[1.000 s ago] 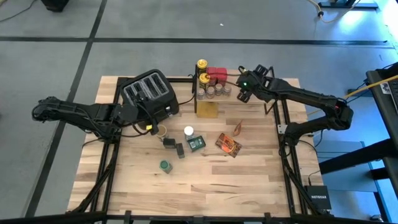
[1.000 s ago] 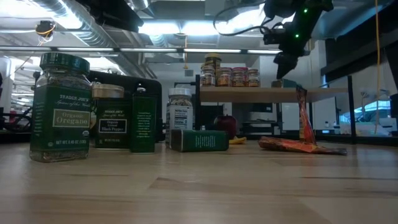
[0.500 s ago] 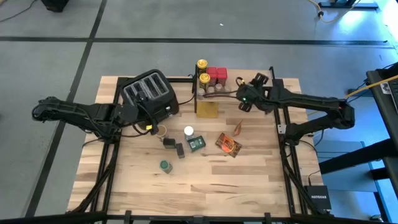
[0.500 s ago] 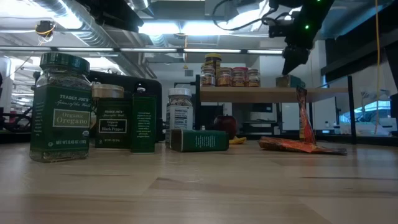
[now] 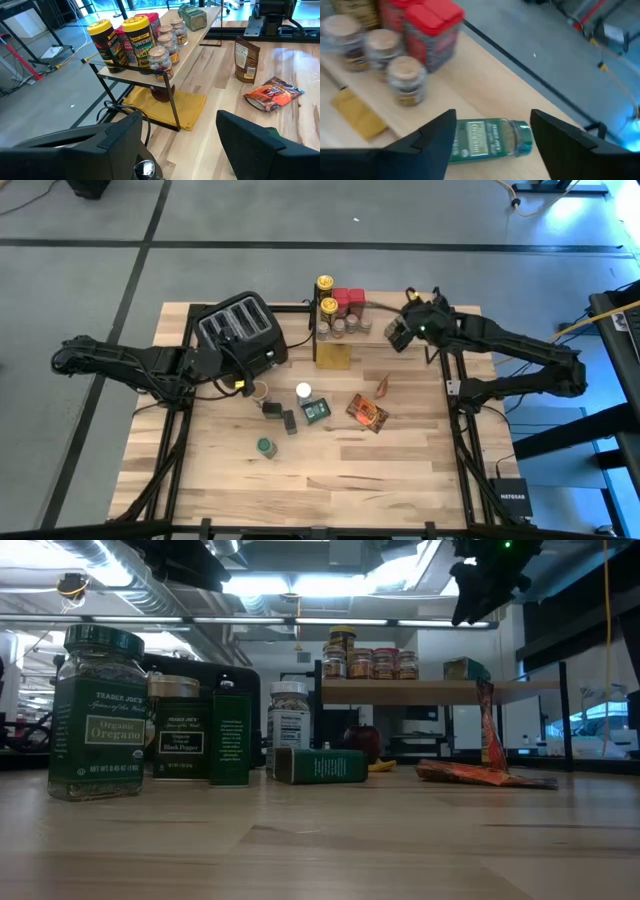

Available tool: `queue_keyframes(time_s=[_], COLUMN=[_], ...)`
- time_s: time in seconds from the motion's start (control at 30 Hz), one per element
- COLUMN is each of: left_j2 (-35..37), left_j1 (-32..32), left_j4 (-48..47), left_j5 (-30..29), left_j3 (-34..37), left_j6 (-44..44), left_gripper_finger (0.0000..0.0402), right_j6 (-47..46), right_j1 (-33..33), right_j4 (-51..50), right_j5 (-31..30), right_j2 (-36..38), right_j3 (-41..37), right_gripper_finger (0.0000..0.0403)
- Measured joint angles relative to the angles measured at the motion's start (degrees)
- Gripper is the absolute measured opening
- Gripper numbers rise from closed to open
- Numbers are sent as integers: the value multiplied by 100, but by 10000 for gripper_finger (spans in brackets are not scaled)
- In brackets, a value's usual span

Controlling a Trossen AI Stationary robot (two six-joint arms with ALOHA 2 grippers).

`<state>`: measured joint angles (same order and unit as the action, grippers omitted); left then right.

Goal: Shelf spices
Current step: Put the green seasoning bottle on the shelf

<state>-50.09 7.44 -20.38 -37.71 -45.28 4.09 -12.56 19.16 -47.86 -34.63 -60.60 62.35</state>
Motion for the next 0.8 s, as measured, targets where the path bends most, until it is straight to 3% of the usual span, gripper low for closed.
queue_keyframes(time_s=[0.13, 0.37, 0.8], left_j2=[0, 0, 0], left_j1=[0, 0, 2], left_j4=[0, -7, 6], left_j5=[1, 2, 2], left_j3=[0, 1, 2], left_j6=[1, 1, -1], left_gripper_finger=[249, 249, 249], right_j6=[-284, -1160, -1407], right_j1=[593, 1331, 1348], right_j4=[23, 514, 974], right_j5=[263, 1384, 1069], right_j2=[-12, -79, -64], right_j3=[0, -427, -1123], right_gripper_finger=[311, 366, 372])
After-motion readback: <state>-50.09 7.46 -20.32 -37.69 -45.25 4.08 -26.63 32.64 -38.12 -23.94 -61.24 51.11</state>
